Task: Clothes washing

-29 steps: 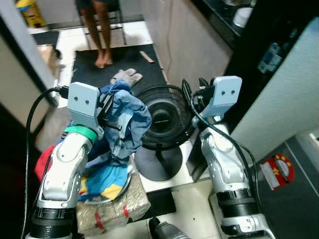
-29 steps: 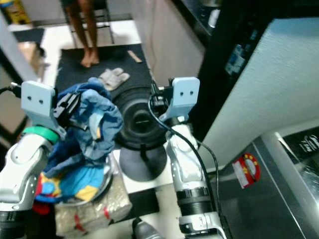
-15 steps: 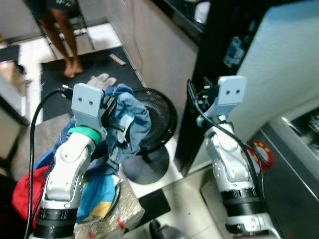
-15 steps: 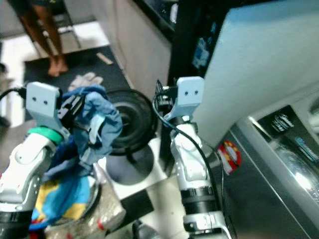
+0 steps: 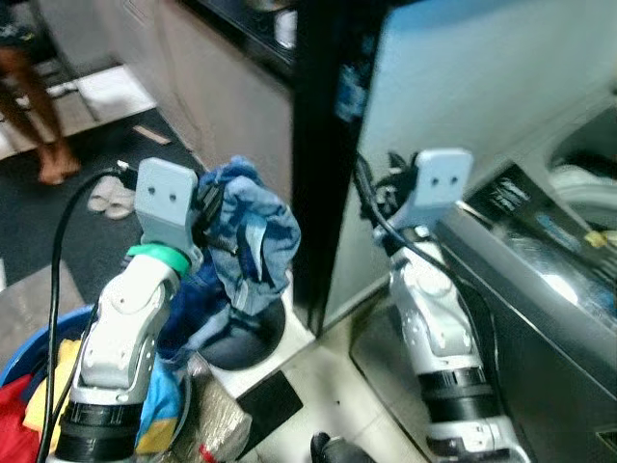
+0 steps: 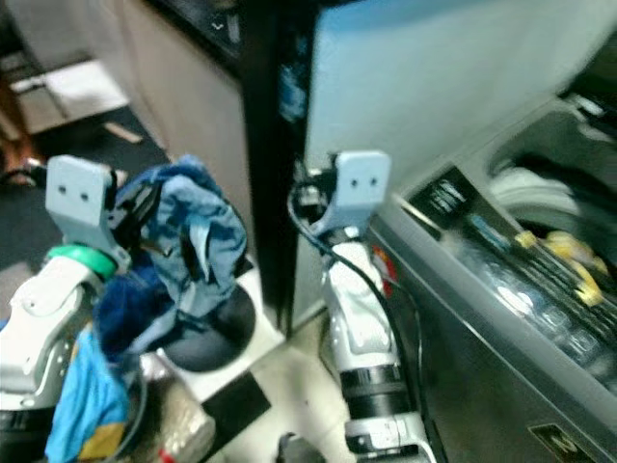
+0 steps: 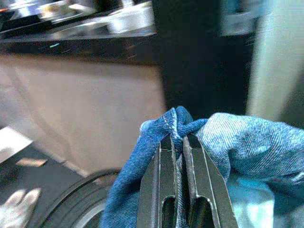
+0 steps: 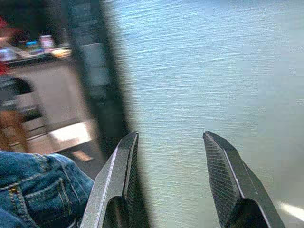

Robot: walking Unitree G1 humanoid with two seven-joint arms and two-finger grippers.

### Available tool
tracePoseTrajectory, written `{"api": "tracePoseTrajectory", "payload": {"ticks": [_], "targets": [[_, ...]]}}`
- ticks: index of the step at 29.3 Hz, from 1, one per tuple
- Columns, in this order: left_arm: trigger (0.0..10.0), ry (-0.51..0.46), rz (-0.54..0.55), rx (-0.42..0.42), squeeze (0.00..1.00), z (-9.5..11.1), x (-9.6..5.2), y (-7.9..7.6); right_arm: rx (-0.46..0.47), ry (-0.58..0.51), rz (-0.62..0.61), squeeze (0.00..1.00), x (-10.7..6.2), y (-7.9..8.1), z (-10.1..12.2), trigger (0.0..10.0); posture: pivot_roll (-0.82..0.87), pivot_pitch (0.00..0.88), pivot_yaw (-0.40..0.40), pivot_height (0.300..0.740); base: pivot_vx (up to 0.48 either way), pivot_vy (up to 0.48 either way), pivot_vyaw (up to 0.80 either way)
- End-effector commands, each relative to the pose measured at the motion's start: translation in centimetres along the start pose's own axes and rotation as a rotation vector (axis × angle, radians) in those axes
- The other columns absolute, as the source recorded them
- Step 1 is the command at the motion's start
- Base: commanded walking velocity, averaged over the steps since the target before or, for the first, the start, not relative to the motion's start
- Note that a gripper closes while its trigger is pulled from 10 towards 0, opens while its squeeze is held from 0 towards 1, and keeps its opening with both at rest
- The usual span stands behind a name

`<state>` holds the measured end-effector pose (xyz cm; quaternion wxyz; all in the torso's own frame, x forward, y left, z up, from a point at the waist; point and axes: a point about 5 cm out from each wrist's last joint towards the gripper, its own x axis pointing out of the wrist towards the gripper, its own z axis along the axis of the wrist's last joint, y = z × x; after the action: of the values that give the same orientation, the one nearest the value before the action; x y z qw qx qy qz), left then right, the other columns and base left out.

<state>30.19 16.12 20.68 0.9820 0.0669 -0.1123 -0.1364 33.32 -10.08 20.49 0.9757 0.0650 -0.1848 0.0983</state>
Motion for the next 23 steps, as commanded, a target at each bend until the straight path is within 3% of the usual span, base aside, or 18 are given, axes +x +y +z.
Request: {"api": "tracePoseTrajectory", "payload": {"ticks": [1, 23], "targets": [[10.0, -0.036, 0.004, 0.009, 0.00, 0.82, -0.06, 0.19, 0.004, 0.009, -0.002, 0.00, -0.16, 0.02, -0.17, 10.0, 0.09, 0.052, 0.080, 0.740, 0.000, 0.000, -0.80], [10.0, -0.042, -0.009, 0.010, 0.00, 1.05, 0.14, 0.12, 0.005, 0.002, 0.006, 0.00, -0.01, 0.23, -0.05, 10.0, 0.09, 0.041, 0.085, 0.740, 0.000, 0.000, -0.80]]}}
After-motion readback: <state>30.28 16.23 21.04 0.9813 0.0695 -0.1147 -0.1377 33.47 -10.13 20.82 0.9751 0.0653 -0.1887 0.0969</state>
